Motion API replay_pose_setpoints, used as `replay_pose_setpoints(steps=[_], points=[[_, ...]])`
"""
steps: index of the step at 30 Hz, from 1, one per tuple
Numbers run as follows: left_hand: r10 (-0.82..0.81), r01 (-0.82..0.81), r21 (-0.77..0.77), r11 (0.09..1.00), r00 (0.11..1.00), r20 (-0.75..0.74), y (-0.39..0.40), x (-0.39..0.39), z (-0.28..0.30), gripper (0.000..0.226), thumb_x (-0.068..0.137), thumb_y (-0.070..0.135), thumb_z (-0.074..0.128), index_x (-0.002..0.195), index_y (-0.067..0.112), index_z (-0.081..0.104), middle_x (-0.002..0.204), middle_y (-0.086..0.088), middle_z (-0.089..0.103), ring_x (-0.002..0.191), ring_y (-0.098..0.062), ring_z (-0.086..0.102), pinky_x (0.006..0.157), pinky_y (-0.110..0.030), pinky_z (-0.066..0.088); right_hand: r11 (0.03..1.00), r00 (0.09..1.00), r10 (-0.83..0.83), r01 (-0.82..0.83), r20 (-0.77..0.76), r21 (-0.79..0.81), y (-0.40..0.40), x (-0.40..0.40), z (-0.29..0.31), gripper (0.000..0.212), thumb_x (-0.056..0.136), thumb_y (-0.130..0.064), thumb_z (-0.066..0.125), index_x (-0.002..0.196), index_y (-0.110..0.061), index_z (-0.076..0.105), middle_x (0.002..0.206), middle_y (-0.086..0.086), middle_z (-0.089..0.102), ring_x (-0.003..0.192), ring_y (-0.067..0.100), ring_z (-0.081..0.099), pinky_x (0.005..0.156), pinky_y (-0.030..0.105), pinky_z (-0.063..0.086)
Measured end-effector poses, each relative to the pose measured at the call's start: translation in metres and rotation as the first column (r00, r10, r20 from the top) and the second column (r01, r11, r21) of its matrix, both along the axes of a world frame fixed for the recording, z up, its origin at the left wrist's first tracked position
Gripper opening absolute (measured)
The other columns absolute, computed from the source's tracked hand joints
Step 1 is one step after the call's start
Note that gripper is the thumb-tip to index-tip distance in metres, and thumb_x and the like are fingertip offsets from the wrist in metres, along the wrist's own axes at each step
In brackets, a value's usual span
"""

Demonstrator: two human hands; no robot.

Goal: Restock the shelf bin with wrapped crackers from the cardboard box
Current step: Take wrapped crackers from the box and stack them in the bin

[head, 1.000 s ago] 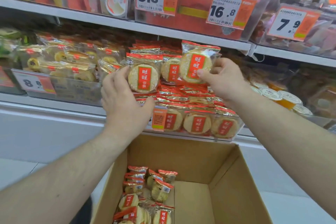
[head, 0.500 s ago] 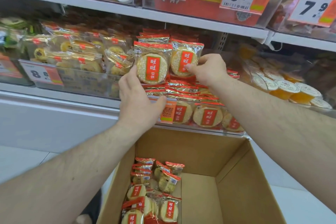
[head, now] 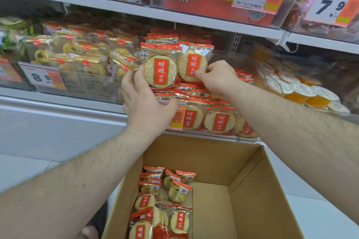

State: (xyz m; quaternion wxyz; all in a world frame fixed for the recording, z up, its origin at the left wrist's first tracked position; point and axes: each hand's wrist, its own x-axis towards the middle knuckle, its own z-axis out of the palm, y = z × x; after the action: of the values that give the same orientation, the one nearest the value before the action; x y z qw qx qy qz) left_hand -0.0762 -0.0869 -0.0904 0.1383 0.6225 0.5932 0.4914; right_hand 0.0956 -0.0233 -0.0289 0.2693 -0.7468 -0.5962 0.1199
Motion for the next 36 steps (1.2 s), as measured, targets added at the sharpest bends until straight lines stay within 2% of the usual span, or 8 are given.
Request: replay_pose_setpoints(steps=[8, 11, 14, 17, 23, 28, 31, 36], points=[[0.019, 0.024, 0.253, 0.967, 0.986, -0.166, -0.013, 0.009, 0.004, 0.085, 0.07, 0.04, 0.068, 0.141, 0.01, 0.034, 0.142, -0.013, 0.033, 0.133, -0.026, 0.028, 0.109, -0.051, 0.027, 0.999, 1.0, -0.01, 0.011, -0.015, 0.045, -0.02, 0.002, 0.004, 0.046, 0.086, -0.055, 0.063, 0.099, -0.012, 0.07, 0.091, 0.001, 0.07, 0.092, 0.024, 0.066, 0.092, 0.049, 0.052], [-0.112, 0.171, 0.331, 0.928, 0.975, -0.19, -0.019, 0.009, 0.006, 0.07, 0.074, 0.033, 0.067, 0.133, 0.008, 0.04, 0.125, -0.006, 0.042, 0.116, -0.021, 0.042, 0.099, -0.035, 0.038, 0.959, 0.999, -0.039, 0.035, 0.009, 0.282, -0.043, -0.002, 0.001, 0.036, 0.088, -0.047, 0.063, 0.11, -0.019, 0.069, 0.095, -0.007, 0.068, 0.097, 0.017, 0.064, 0.093, 0.042, 0.05], [-0.414, 0.429, 0.182, 0.885, 0.903, -0.117, -0.027, 0.007, 0.003, 0.046, 0.078, 0.028, 0.064, 0.12, 0.028, 0.045, 0.104, 0.011, 0.05, 0.086, -0.008, 0.051, 0.076, -0.02, 0.044, 0.827, 0.998, 0.064, -0.054, 0.001, 0.56, -0.081, -0.01, -0.015, 0.012, 0.085, -0.028, 0.064, 0.074, -0.023, 0.064, 0.061, -0.014, 0.054, 0.064, 0.006, 0.053, 0.064, 0.03, 0.048], [-0.6, 0.594, -0.103, 0.798, 0.767, -0.229, -0.026, 0.005, -0.019, 0.026, 0.078, 0.031, 0.063, 0.1, 0.034, 0.05, 0.09, 0.014, 0.055, 0.081, -0.01, 0.055, 0.07, -0.029, 0.047, 0.797, 0.975, 0.204, -0.114, -0.087, 0.593, -0.108, -0.015, -0.056, 0.014, 0.076, -0.017, 0.065, 0.063, -0.019, 0.059, 0.049, -0.01, 0.047, 0.051, 0.009, 0.045, 0.053, 0.025, 0.039], [-0.802, 0.404, -0.705, 0.583, 0.425, -0.42, -0.029, -0.007, -0.069, 0.032, 0.084, 0.03, 0.065, 0.116, 0.024, 0.061, 0.112, 0.006, 0.06, 0.103, -0.013, 0.055, 0.091, -0.028, 0.045, 0.972, 0.973, 0.233, -0.232, -0.007, 0.017, -0.117, -0.003, -0.193, 0.018, 0.077, -0.021, 0.063, 0.063, -0.027, 0.054, 0.055, -0.01, 0.053, 0.064, 0.018, 0.058, 0.064, 0.033, 0.05], [-0.831, 0.322, -0.809, 0.492, 0.452, -0.325, -0.023, -0.009, -0.082, 0.034, 0.088, 0.031, 0.063, 0.121, 0.029, 0.057, 0.108, 0.012, 0.059, 0.088, -0.004, 0.054, 0.069, -0.013, 0.042, 0.781, 0.956, 0.288, -0.202, 0.053, -0.591, -0.116, 0.002, -0.305, 0.007, 0.084, -0.026, 0.056, 0.082, -0.024, 0.063, 0.092, 0.002, 0.068, 0.089, 0.027, 0.064, 0.07, 0.028, 0.051], [-0.833, 0.327, -0.832, 0.448, 0.491, -0.256, -0.019, -0.008, -0.089, 0.036, 0.088, 0.03, 0.063, 0.123, 0.028, 0.057, 0.114, 0.013, 0.058, 0.094, -0.004, 0.054, 0.072, -0.011, 0.04, 0.604, 0.942, 0.331, -0.17, 0.051, -0.779, -0.122, -0.004, -0.365, 0.028, 0.085, -0.031, 0.061, 0.107, -0.012, 0.06, 0.108, 0.007, 0.068, 0.1, 0.026, 0.065, 0.071, 0.027, 0.05], [-0.845, 0.308, -0.879, 0.363, 0.507, -0.171, -0.018, -0.006, -0.102, 0.035, 0.089, 0.03, 0.063, 0.123, 0.028, 0.057, 0.112, 0.015, 0.057, 0.098, -0.002, 0.054, 0.076, -0.008, 0.04, 0.557, 0.99, 0.121, -0.013, 0.066, -0.83, -0.132, -0.008, -0.432, 0.098, 0.061, -0.062, 0.077, 0.14, -0.021, 0.035, 0.134, 0.006, 0.054, 0.124, 0.027, 0.051, 0.099, 0.034, 0.046]])
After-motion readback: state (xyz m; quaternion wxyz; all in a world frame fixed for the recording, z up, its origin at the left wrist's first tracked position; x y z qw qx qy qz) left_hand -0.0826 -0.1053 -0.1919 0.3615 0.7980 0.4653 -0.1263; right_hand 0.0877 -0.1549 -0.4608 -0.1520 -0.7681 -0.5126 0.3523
